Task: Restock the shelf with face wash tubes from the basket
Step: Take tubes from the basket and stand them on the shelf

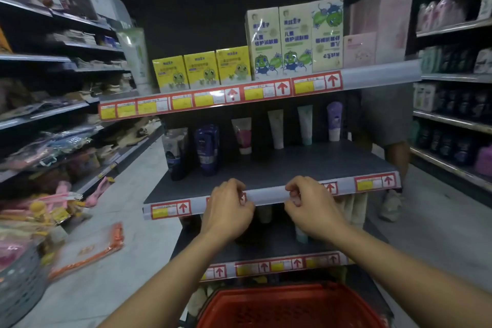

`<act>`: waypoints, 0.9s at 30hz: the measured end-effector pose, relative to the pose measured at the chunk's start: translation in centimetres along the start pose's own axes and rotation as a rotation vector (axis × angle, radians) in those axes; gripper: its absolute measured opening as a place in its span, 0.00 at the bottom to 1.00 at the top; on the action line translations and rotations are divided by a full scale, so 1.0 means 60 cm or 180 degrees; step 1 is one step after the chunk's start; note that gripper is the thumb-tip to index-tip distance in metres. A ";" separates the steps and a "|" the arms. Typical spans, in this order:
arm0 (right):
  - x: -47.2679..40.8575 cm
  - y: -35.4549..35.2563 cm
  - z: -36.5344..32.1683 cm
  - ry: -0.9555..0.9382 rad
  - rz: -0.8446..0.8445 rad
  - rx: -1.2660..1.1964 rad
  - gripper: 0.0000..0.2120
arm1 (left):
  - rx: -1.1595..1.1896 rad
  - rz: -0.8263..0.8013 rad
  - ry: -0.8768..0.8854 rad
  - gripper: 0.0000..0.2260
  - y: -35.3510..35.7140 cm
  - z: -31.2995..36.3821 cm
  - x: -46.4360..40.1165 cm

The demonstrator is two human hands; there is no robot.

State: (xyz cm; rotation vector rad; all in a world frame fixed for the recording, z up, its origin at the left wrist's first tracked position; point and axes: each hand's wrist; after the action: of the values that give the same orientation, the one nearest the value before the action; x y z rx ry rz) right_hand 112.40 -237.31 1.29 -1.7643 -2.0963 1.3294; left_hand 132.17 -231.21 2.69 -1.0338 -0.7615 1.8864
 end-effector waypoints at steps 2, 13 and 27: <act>0.016 0.000 0.021 0.0049 0.0005 0.0029 0.11 | 0.0058 -0.0081 0.0001 0.16 0.020 0.007 0.012; 0.088 0.071 0.129 0.0389 -0.0489 0.0235 0.10 | 0.0050 -0.0500 -0.0018 0.16 0.146 -0.018 0.060; 0.175 0.237 0.260 0.0985 -0.1422 0.0287 0.05 | 0.0030 -0.1347 -0.0488 0.09 0.319 -0.140 0.124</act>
State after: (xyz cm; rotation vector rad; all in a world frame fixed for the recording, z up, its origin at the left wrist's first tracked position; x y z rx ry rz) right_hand 110.79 -237.69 -22.20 -1.2636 -2.0516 0.9450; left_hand 129.97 -232.73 -19.33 -0.6619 -0.9740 1.6094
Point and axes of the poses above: each hand's wrist, its own x-axis away from the middle knuckle, its own y-axis out of the palm, z = x × y, and after that the axes turned 4 degrees about -x, right-handed
